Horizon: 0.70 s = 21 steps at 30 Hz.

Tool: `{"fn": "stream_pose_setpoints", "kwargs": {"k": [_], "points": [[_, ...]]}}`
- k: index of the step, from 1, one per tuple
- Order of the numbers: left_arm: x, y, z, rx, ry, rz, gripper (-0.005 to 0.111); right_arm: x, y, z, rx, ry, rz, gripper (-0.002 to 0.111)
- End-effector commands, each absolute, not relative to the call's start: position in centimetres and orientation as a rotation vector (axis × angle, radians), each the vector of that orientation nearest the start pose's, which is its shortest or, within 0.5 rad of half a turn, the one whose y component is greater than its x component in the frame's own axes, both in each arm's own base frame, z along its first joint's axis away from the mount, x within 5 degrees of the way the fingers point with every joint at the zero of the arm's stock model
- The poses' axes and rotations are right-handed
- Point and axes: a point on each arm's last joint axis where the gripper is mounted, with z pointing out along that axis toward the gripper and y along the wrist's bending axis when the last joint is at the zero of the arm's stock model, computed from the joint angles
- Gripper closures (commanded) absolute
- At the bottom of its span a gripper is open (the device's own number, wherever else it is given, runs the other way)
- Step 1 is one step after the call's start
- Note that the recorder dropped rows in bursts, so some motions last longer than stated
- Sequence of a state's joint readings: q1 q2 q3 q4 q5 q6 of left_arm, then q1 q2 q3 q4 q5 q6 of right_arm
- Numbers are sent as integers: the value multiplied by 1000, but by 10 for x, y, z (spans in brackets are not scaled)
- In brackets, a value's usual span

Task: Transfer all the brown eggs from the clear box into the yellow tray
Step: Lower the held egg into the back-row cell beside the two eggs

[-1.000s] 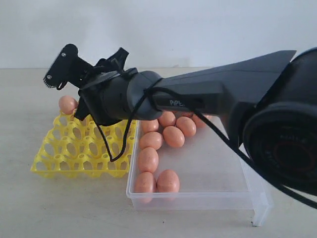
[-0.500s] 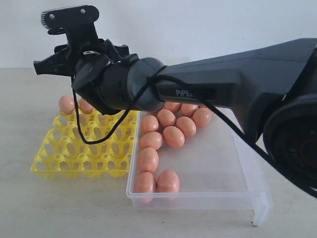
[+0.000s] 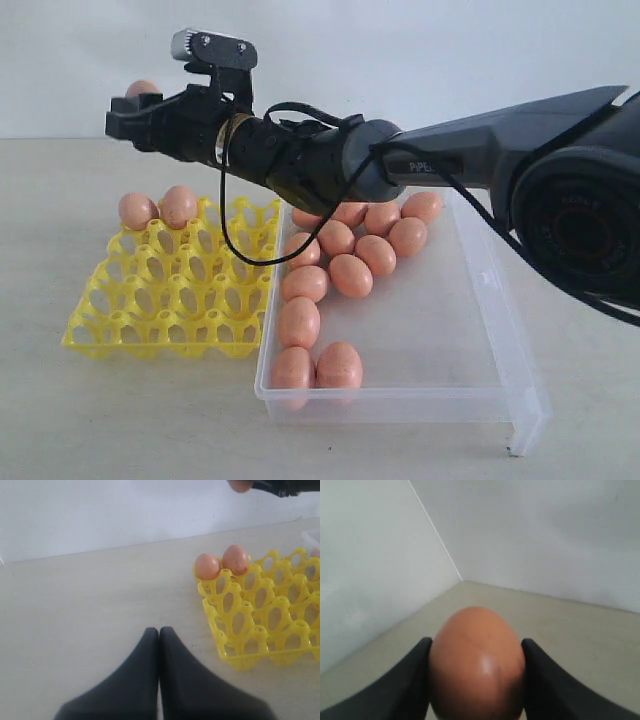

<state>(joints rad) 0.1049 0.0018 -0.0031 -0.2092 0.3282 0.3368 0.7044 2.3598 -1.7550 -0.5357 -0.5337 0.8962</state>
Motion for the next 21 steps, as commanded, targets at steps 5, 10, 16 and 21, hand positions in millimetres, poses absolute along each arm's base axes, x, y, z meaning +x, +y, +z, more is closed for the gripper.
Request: {"fn": "stream_pose_setpoints", "kwargs": {"k": [5,10,16,21], "points": [[54,0,185,61,1791,107,111,391,356,179,-455,1577,1101,109],[54,0,185,61,1791,107,111,385,337,155,-361,1579,1014,109],[54,0,185,61,1791,107,111,387,335,155,-440,1538,910,109],[54,0,185,61,1791,107,111,397,323,140,-283,1739,794,109]]}}
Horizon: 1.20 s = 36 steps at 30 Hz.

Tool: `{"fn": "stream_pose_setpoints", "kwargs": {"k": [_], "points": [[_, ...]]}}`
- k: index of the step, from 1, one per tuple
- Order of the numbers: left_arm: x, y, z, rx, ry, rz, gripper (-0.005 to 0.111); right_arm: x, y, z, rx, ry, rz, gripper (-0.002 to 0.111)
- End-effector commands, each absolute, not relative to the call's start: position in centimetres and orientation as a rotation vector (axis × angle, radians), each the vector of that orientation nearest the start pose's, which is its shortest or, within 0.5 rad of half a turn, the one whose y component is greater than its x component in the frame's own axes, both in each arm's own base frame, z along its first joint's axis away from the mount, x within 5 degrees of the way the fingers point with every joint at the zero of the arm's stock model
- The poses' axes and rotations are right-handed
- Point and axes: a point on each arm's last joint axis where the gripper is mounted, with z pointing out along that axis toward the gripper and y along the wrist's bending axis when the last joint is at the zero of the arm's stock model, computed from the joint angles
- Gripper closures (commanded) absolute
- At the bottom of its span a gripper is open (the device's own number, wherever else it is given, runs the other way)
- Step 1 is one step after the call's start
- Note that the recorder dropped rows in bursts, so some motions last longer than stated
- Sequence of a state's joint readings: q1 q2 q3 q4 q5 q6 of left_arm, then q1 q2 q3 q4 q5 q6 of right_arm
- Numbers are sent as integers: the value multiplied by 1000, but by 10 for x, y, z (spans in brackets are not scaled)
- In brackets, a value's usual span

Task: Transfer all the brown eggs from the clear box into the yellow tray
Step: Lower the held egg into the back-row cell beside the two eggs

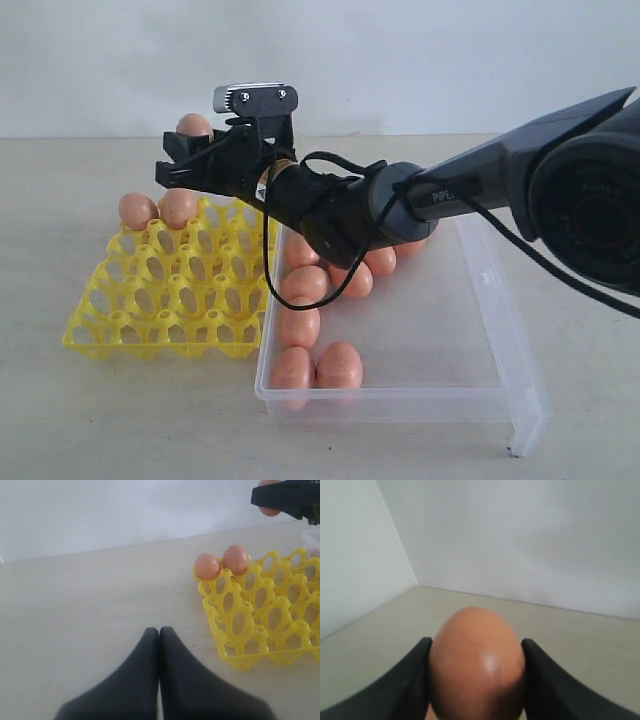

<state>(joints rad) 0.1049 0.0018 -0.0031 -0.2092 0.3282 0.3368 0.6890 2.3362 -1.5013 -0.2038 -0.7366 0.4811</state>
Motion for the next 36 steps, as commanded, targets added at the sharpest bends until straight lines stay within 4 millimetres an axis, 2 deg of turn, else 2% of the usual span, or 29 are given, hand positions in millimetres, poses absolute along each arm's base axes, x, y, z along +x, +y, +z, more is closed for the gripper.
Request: {"fn": "stream_pose_setpoints", "kwargs": {"k": [1,6,15,17,22,36], "points": [[54,0,185,61,1791,107,111,399,321,137,-284,1757,751,109],[54,0,185,61,1791,107,111,399,321,136,-343,1760,698,109],[54,0,185,61,1791,107,111,397,340,149,-613,1718,731,109],[54,0,185,61,1791,107,111,399,338,148,-610,1724,729,109],[54,0,185,61,1791,107,111,409,325,130,-472,1837,814,109],[54,0,185,61,1791,107,111,405,327,122,-568,1844,829,109]]}}
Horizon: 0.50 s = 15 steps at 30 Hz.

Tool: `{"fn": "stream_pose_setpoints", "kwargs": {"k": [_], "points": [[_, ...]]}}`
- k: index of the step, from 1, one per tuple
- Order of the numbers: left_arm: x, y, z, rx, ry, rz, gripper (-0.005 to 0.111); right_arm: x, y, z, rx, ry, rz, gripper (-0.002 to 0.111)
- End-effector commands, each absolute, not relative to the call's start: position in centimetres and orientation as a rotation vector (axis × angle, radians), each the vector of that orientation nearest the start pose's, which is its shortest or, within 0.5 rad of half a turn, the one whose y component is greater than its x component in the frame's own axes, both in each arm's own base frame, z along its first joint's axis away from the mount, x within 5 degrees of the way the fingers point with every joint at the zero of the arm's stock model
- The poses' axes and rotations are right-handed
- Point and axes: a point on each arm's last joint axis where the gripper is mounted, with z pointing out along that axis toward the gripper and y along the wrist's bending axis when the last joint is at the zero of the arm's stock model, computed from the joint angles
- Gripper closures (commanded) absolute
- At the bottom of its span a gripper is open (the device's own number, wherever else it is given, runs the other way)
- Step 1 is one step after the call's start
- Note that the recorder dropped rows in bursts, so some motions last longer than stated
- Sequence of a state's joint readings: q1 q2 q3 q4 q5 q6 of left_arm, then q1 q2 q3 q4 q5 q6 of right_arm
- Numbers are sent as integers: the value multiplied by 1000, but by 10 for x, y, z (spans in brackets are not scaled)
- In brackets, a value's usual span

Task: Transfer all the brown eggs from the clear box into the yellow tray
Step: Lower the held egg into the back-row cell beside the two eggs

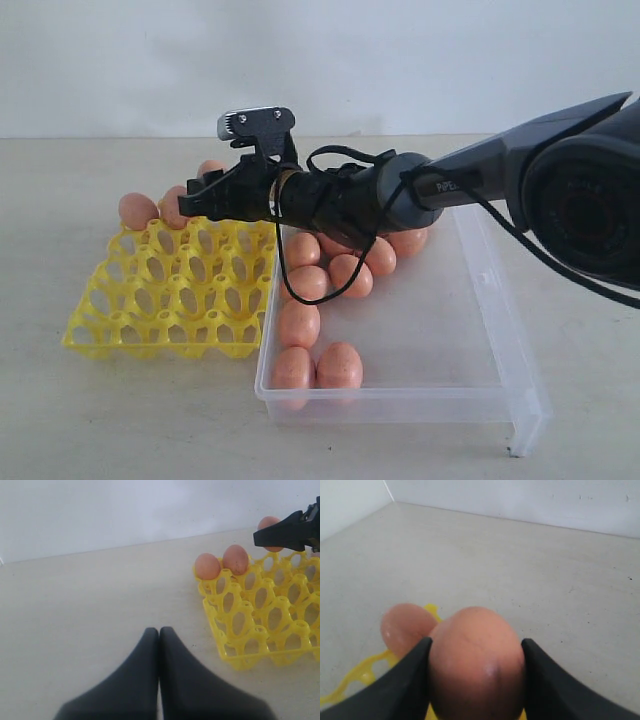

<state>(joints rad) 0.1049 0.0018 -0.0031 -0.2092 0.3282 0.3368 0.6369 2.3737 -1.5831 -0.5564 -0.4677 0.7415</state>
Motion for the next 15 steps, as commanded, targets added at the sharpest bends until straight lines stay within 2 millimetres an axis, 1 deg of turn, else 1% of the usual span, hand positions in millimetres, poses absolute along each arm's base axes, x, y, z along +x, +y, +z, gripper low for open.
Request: {"fn": "stream_pose_setpoints", "kwargs": {"k": [1,5,15], "points": [[54,0,185,61,1791,107,111,405,328,122,-569,1843,830,109],[54,0,185,61,1791,107,111,405,328,111,-571,1864,827,109],[54,0,185,61,1791,107,111,404,329,111,-598,1836,825,109]]}}
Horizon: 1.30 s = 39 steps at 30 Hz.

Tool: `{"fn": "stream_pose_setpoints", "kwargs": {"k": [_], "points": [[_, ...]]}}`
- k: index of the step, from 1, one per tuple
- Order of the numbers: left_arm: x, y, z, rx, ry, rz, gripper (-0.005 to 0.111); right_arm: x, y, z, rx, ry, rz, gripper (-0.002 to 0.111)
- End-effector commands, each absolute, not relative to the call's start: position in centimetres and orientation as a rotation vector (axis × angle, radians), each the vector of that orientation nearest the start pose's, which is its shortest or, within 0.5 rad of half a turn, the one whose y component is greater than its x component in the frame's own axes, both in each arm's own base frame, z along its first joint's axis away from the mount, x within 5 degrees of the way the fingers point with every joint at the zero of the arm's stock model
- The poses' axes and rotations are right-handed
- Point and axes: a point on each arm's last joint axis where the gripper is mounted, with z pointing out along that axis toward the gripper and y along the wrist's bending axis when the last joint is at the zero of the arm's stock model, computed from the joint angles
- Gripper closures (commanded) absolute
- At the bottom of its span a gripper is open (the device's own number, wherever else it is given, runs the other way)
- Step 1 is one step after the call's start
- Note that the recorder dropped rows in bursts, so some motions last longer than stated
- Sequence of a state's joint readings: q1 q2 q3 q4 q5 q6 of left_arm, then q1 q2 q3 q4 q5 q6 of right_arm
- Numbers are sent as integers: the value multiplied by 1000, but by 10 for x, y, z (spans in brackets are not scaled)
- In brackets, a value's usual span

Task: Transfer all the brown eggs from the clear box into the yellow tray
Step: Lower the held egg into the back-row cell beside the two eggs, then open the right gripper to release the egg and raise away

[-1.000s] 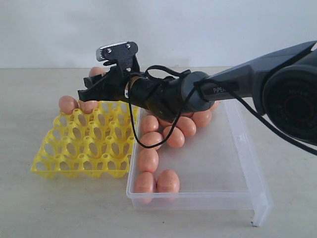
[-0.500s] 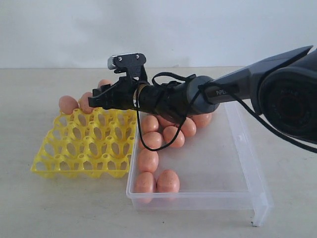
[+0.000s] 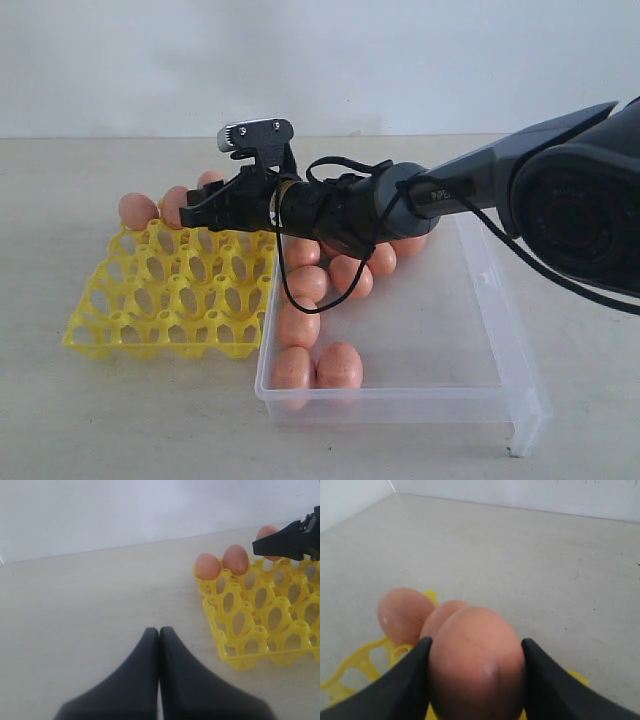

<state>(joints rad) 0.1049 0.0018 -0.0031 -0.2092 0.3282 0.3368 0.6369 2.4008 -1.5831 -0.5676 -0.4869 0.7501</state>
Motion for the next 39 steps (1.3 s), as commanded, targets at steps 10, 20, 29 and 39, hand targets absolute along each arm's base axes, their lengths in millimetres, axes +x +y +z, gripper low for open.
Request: {"fn": "stream_pose_setpoints", "kwargs": {"k": [10,20,29,39], "points": [[54,0,185,61,1791,107,111,409,332,116,-625,1803,799,109],[54,0,185,61,1791,107,111,409,331,114,-663,1799,755,83],[54,0,185,61,1791,107,111,409,331,114,-675,1796,748,78],[54,0,185,61,1791,107,111,408,330,111,-723,1809,710,66]]}}
